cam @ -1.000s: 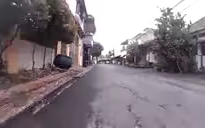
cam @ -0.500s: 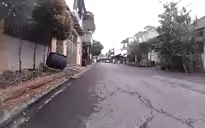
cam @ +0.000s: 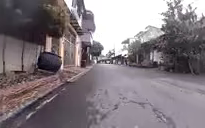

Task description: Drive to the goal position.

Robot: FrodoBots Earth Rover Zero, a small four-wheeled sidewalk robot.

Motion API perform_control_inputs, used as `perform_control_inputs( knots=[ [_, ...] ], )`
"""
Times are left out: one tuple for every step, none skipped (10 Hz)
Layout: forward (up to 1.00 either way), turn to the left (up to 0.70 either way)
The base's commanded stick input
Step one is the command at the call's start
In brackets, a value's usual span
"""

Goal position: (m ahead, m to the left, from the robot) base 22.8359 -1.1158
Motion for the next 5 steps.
perform_control_inputs(
  knots=[
    [1.00, 0.00],
    [1.00, 0.00],
    [1.00, 0.00],
    [1.00, 0.00],
    [1.00, 0.00]
  ],
)
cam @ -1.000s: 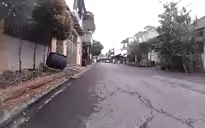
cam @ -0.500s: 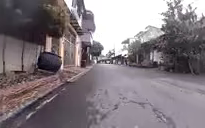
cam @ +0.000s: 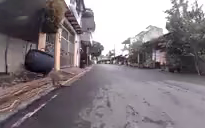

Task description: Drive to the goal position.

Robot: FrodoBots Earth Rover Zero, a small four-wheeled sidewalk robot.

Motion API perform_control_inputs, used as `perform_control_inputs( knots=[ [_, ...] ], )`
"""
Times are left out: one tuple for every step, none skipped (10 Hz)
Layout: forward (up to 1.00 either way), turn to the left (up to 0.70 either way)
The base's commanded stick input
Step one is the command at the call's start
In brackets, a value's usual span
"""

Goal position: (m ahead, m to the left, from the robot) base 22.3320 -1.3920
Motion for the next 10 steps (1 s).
perform_control_inputs(
  knots=[
    [1.00, 0.00],
    [1.00, 0.00],
    [1.00, 0.00],
    [1.00, 0.00],
    [1.00, 0.00],
    [1.00, 0.00],
    [1.00, 0.00],
    [1.00, 0.00],
    [1.00, 0.00],
    [1.00, 0.00]
  ],
)
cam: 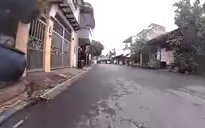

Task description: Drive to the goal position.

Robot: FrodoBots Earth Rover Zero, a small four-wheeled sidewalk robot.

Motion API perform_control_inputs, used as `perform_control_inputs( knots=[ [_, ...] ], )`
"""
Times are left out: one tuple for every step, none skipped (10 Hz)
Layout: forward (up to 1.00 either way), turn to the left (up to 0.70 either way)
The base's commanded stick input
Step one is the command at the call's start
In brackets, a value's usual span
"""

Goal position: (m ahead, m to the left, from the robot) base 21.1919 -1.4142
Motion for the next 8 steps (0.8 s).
perform_control_inputs(
  knots=[
    [1.00, 0.00],
    [1.00, 0.00],
    [1.00, 0.00],
    [1.00, 0.00],
    [1.00, 0.00],
    [1.00, 0.00],
    [1.00, 0.00],
    [1.00, 0.00]
  ],
)
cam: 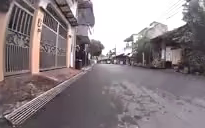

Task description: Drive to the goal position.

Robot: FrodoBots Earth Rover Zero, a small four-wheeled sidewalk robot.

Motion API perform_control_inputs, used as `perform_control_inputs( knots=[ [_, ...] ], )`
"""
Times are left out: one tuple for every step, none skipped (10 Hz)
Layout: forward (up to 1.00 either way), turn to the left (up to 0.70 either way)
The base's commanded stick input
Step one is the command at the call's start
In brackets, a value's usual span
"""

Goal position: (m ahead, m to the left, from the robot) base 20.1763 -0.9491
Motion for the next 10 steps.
perform_control_inputs(
  knots=[
    [1.00, 0.00],
    [1.00, 0.00],
    [1.00, 0.00],
    [1.00, 0.00],
    [1.00, 0.00],
    [1.00, 0.00],
    [1.00, 0.00],
    [1.00, 0.00],
    [1.00, 0.00],
    [1.00, 0.00]
  ],
)
